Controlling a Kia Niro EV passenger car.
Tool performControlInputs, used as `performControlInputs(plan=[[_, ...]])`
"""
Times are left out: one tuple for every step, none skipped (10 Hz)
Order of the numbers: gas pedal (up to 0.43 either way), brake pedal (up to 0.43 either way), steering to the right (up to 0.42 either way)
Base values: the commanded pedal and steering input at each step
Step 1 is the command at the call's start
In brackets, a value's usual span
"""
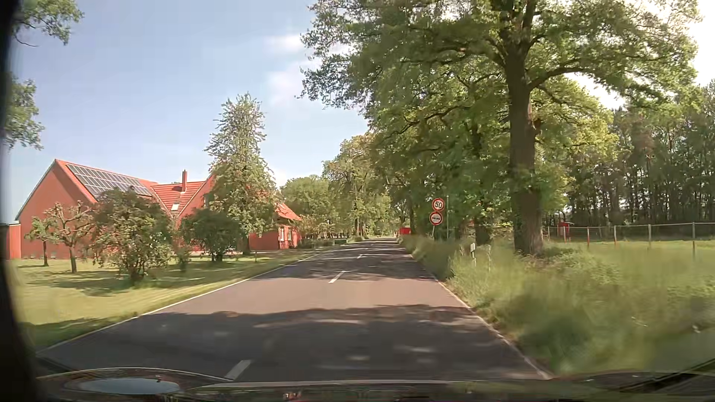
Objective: Follow the waypoints while adhering to traffic rules and regulations
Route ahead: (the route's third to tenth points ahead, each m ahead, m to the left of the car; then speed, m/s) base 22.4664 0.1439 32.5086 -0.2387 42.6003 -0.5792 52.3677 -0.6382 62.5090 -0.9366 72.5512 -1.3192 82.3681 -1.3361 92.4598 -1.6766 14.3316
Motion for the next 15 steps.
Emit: performControlInputs(plan=[[0.0,0.0,0.0],[0.0,0.0,0.0],[0.0,0.0,0.0],[0.0,0.0,0.0],[0.0,0.0,0.0],[0.0,0.0,0.0],[0.0,0.0,-0.001],[0.0,0.0,-0.001],[0.0,0.0,0.0],[0.0,0.0,-0.001],[0.0,0.0,-0.001],[0.0,0.0,-0.001],[0.0,0.0,0.0],[0.0,0.0,0.0],[0.0,0.0,0.0]])
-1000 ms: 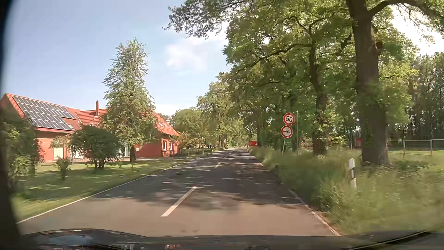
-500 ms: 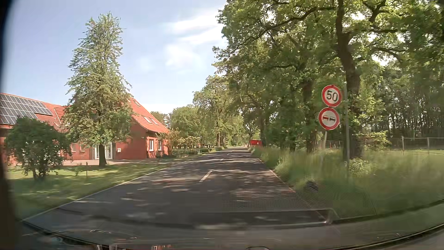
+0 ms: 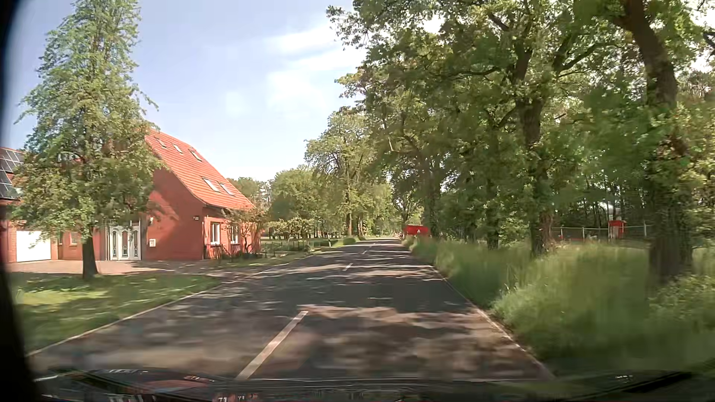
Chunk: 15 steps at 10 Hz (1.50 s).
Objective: Follow the waypoints while adhering to traffic rules and regulations
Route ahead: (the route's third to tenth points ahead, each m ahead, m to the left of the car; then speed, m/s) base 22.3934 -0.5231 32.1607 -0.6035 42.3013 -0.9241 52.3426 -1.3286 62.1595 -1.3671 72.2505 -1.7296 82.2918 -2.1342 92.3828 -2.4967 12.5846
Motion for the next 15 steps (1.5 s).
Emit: performControlInputs(plan=[[0.02,0.0,-0.001],[0.079,0.0,-0.001],[0.098,0.0,-0.001],[0.13,0.0,-0.001],[0.138,0.0,-0.001],[0.138,0.0,-0.001],[0.157,0.0,0.0],[0.157,0.0,0.001],[0.169,0.0,0.003],[0.169,0.0,0.003],[0.169,0.0,0.003],[0.169,0.0,0.004],[0.169,0.0,0.003],[0.169,0.0,0.004],[0.189,0.0,0.003]])
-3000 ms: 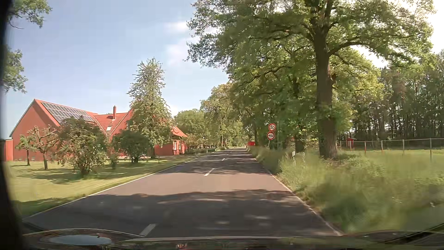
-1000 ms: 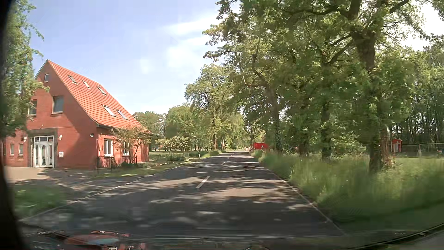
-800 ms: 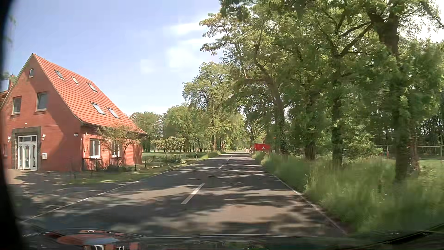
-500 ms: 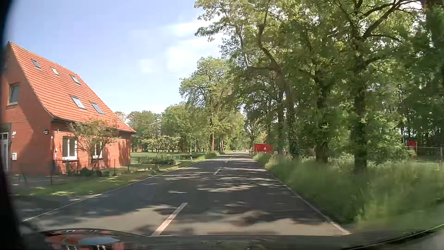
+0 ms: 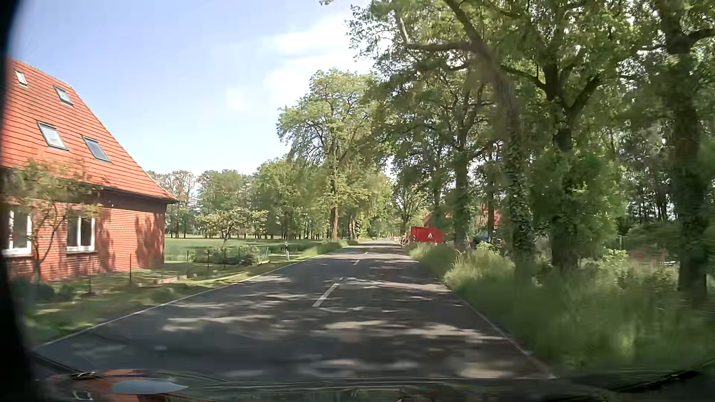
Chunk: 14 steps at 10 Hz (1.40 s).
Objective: Follow the waypoints while adhering to traffic rules and regulations
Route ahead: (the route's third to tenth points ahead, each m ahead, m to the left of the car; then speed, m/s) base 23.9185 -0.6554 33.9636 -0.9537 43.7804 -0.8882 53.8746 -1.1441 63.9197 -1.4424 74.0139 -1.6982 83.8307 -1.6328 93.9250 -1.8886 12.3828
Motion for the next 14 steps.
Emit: performControlInputs(plan=[[0.189,0.0,0.003],[0.189,0.0,0.003],[0.189,0.0,0.003],[0.189,0.0,0.003],[0.189,0.0,0.002],[0.189,0.0,0.002],[0.177,0.0,0.001],[0.169,0.0,0.001],[0.169,0.0,0.001],[0.169,0.0,0.001],[0.169,0.0,0.0],[0.169,0.0,0.0],[0.169,0.0,0.0],[0.177,0.0,0.0]])
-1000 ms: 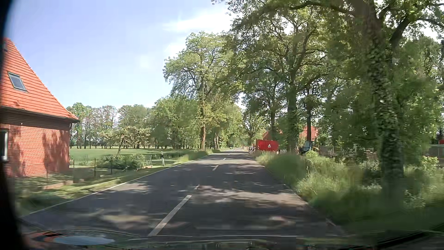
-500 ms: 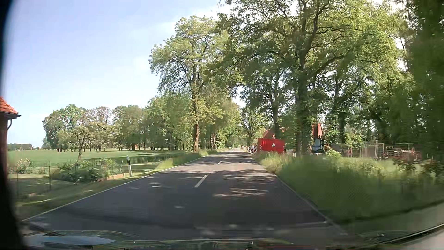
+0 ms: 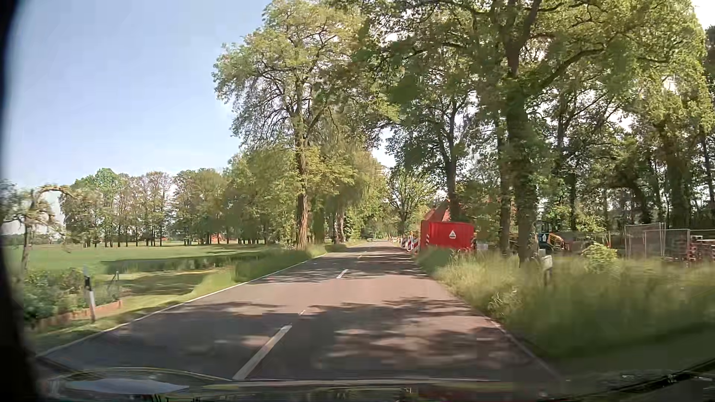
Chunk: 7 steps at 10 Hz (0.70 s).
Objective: Follow the waypoints while adhering to traffic rules and regulations
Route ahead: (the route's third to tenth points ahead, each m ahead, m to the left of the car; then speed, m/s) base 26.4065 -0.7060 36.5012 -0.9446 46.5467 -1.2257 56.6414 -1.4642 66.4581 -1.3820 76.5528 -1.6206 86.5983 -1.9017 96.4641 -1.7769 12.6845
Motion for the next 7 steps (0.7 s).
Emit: performControlInputs(plan=[[0.177,0.0,0.0],[0.177,0.0,0.0],[0.177,0.0,0.0],[0.177,0.0,0.0],[0.177,0.0,-0.001],[0.177,0.0,-0.002],[0.177,0.0,-0.002]])
